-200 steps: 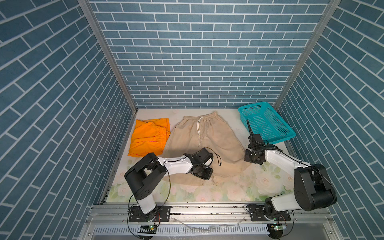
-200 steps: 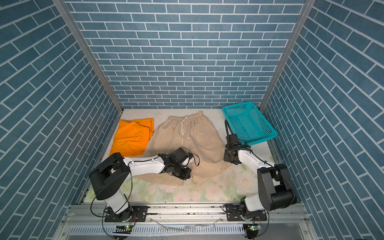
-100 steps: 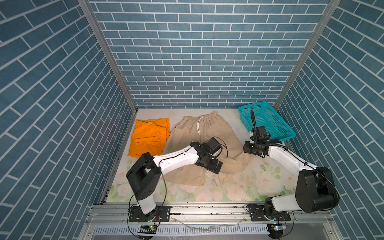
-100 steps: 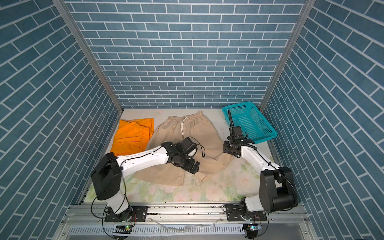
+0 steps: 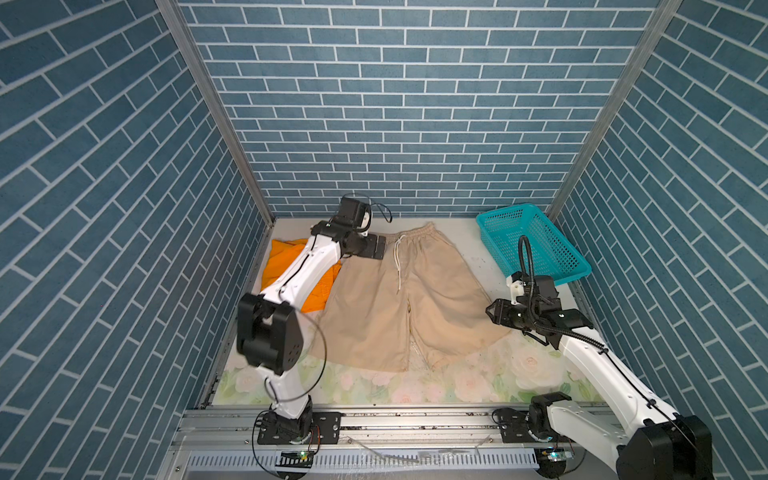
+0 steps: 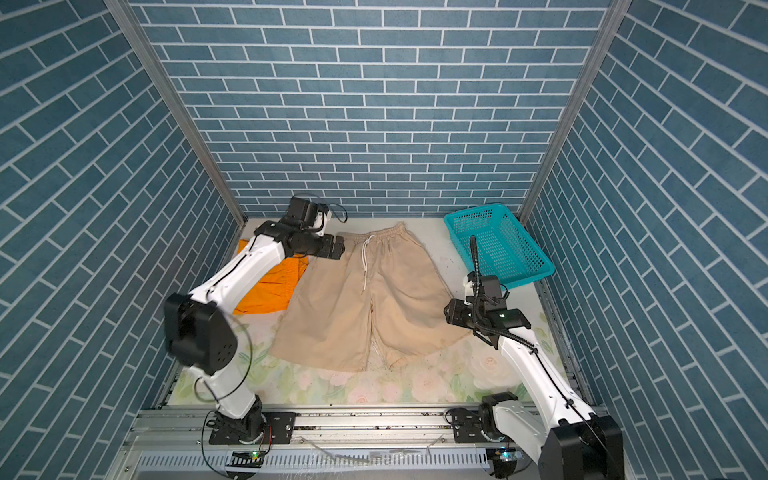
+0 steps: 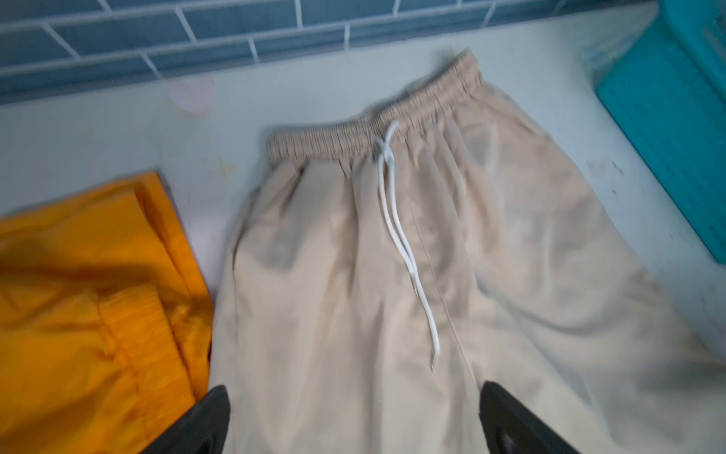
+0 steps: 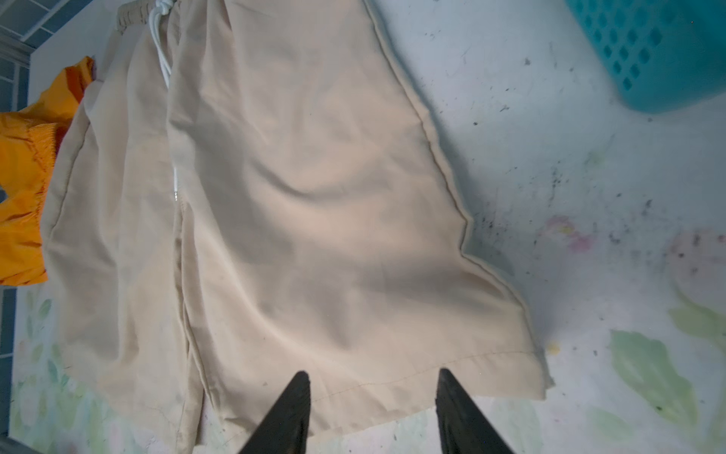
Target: Fold and stack the shorts
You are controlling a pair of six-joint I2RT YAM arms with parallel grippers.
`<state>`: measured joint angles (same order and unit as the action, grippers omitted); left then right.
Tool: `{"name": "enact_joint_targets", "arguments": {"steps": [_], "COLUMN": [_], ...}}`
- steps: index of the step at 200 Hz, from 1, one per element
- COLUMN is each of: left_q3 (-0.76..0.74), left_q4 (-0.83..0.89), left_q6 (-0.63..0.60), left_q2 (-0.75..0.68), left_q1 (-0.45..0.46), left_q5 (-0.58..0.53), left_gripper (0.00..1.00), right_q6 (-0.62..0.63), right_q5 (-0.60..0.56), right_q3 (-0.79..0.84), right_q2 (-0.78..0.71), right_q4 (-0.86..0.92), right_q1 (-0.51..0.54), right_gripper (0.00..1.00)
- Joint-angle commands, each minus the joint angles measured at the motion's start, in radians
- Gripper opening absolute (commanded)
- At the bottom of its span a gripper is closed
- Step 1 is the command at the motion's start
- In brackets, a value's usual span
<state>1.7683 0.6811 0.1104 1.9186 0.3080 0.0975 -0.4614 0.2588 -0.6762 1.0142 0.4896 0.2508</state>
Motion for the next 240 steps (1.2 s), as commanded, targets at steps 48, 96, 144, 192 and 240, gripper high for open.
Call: {"name": "enact_joint_targets", "arguments": {"steps": [48, 96, 144, 192, 240], "left_q3": [0.583, 0.854, 0.821, 0.810, 0.820], "left_q4": [0.084, 0.285, 0.373, 0.372, 0.381], "left_q6": [-0.127, -0.172, -0.204, -0.204, -0.157], "left_q2": [0.551, 0.745, 0.781, 0.778, 0.731], "left_q1": [-0.098, -0.124, -0.125, -0.125, -0.127], "left_q5": [0.070, 0.134, 0.197, 0.258, 0.203], "left_gripper": [1.00, 1.00, 0.99, 0.30, 0.00], "right_q6": [-0.086, -0.133, -0.148, -0.161, -0.124], "right_q5": [0.155, 0.151, 0.146, 0.106, 0.005], "right_q3": [0.089, 0.103, 0.053, 0.069, 0.059], "right_q2": [-0.038, -0.014, 0.029, 0.016, -0.021], "right_q4": [-0.224, -0.296, -0.311, -0.299, -0.156], "right_q1": [0.024, 0.033, 0.073, 0.105, 0.105], "right_gripper": [0.54, 0.55, 0.55, 0.55, 0.56]}}
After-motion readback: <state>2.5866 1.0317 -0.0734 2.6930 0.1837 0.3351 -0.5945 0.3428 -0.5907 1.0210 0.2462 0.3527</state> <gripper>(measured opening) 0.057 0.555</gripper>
